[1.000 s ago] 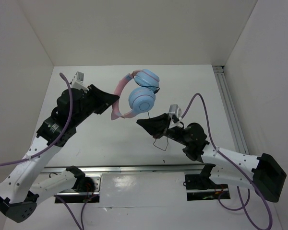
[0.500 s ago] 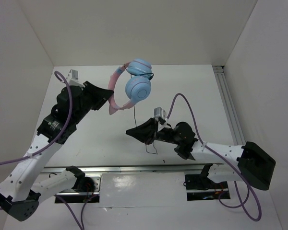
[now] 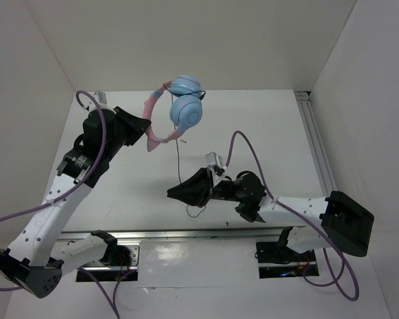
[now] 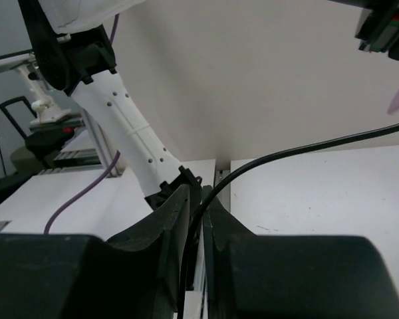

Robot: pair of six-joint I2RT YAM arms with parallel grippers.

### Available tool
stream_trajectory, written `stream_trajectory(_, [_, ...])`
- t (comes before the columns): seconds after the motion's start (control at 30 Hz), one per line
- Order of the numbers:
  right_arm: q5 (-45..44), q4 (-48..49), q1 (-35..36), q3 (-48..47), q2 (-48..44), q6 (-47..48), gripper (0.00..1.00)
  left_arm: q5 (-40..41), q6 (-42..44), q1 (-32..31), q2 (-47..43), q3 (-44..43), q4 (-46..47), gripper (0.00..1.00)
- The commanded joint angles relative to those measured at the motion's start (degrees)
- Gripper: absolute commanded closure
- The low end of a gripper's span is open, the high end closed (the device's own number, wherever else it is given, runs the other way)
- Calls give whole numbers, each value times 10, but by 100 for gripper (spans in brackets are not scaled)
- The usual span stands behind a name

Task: Wrap the headphones

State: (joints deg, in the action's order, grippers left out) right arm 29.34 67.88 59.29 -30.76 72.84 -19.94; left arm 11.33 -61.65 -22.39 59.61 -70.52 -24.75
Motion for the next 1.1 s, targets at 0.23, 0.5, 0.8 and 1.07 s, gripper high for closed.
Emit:
stream_trajectory(0.23, [34,93,17,-8,18,-52,73,63,2,23,30,-32,89,100])
stream_trajectory(0.5, [67,106,17,-20,45,-79,70,111,16,23,23,2,114,100])
stream_trajectory(0.8, [77,111,22,-31,38,-106,68,158,66,28,35,25,124,100])
stream_trajectory(1.07, [84,110,28,-36,38,-112,64,177,88,33,41,49,131,100])
